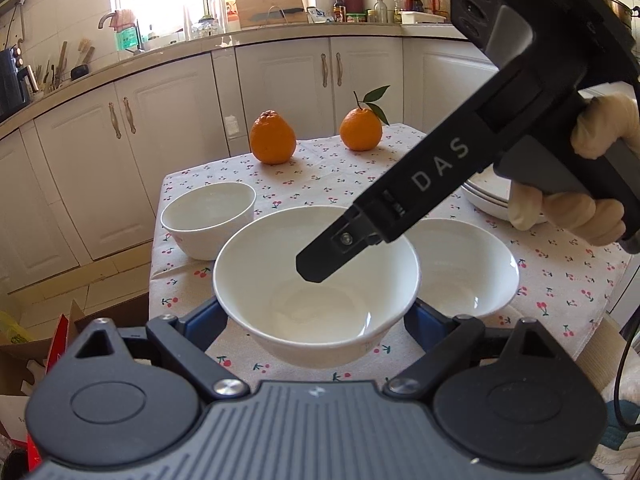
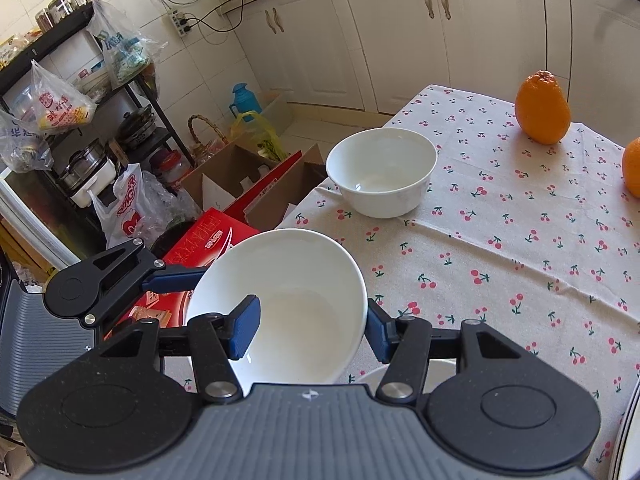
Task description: Organize plates and bowls
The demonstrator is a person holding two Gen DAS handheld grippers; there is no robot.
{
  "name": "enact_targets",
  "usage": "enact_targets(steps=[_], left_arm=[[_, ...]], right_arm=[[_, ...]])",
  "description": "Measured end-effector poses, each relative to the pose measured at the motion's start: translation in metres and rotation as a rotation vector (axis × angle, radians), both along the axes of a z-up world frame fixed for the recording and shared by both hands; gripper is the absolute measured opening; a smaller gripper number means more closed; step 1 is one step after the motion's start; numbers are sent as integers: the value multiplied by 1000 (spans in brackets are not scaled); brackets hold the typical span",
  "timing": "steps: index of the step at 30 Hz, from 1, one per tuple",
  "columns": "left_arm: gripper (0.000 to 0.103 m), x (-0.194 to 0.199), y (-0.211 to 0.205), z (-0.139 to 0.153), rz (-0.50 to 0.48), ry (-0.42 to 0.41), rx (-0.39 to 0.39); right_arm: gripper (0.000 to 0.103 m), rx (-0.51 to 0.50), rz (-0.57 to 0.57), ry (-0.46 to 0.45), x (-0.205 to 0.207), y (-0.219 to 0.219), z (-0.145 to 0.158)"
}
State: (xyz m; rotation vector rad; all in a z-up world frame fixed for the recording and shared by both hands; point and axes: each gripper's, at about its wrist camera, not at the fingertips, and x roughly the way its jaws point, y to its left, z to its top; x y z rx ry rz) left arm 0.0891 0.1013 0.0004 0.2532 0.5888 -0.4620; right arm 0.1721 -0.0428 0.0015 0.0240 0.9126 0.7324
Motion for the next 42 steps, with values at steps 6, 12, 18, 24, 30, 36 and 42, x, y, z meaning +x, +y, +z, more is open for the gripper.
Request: enact_targets(steps=[6,12,18,24,30,36,42], left_arm=[[94,-12,-11,7,-14,-15,9],[94,-20,-22,15,-29,-33,23],[94,-22,-40,19,-59,-52,30],[94,-20,-59,17,-113,-48,17],[94,-13,-72,11,-152,-36,-1],[94,-8,-78,5,-162,-11,-10],[94,-3,-80,0,-154,21,-21]], right_arm=[[62,19,-9,-17,-16,-14,6],[62,36,-21,-35,-27,-29,13],[62,35,-55,-61,-35,-47,19],[62,15,-105,-67,-42,-70,19],[62,-13,-153,-64,-44,-87,18],[62,-25,-171,-51,-42,-93,12],[62,-44,-177,-34,-38,-91,5]])
